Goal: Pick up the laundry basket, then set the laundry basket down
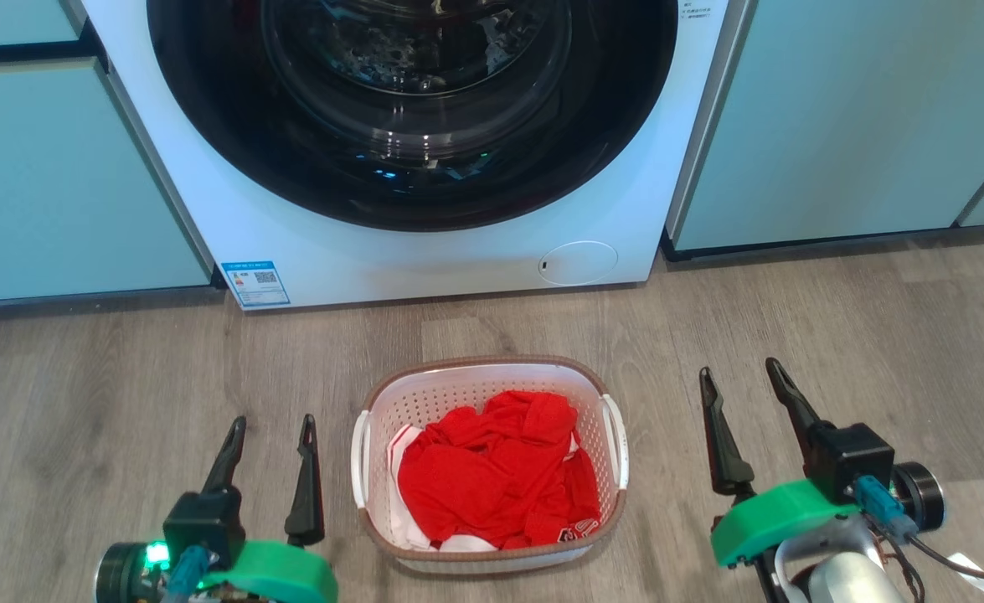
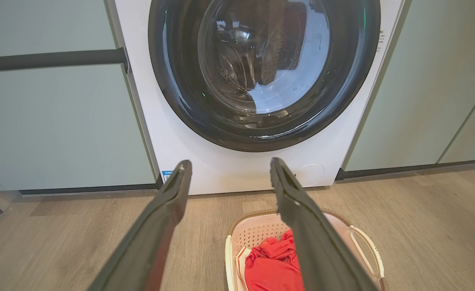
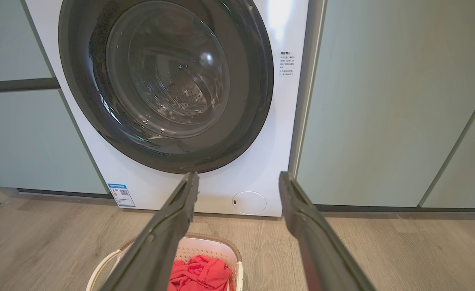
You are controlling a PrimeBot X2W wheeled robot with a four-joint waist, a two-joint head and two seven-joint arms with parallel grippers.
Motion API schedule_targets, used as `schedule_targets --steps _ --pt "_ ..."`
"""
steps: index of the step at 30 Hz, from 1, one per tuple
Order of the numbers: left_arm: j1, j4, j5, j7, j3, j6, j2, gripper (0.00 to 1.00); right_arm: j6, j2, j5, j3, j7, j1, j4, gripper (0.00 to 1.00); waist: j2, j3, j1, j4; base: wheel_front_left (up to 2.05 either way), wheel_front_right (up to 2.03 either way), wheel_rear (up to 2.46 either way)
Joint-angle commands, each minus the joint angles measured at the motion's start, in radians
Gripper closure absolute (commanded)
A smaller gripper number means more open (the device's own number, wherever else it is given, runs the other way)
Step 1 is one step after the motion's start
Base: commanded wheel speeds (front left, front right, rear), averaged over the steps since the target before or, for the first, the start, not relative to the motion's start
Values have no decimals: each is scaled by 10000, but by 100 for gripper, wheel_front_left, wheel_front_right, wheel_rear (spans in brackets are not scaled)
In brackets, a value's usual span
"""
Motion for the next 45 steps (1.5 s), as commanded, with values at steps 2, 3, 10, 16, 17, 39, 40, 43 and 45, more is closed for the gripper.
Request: schedule_targets --steps 2,3,10,16,17,39,40,43,45 --pt "-343 -322 -91 -97 271 48 65 0 -2 -97 -24 267 -134 -423 -313 0 0 -8 0 1 0 0 0" --pt "-343 -326 -91 -97 272 51 65 0 -2 -97 -23 267 -134 -424 -310 0 0 -10 0 0 0 0 0" --pt "-327 -350 -96 -97 264 68 65 0 -2 -97 -26 249 -134 -411 -319 0 0 -3 0 -4 0 0 0" --pt "-332 -355 -106 -97 262 69 65 0 -2 -97 -17 224 -134 -411 -324 0 0 37 0 -4 0 0 0" --pt "-336 -357 -109 -97 262 69 65 0 -2 -97 -12 217 -134 -415 -325 0 0 50 0 -3 0 0 0" --pt "-1734 276 -638 -97 90 35 64 0 -2 -97 -128 -68 -134 -1616 39 0 0 2399 0 139 0 0 0" --pt "-1879 327 -657 -97 68 33 64 0 -2 -97 -149 -97 -134 -1761 75 0 0 2602 0 142 0 0 0" --pt "-2367 524 -723 -97 -22 1 64 0 -2 -97 -215 -197 -134 -2222 197 0 0 3329 0 162 0 0 0" --pt "-2751 723 -738 -97 -95 -45 64 0 -2 -97 -259 -265 -134 -2547 302 0 0 3803 0 189 0 0 0"
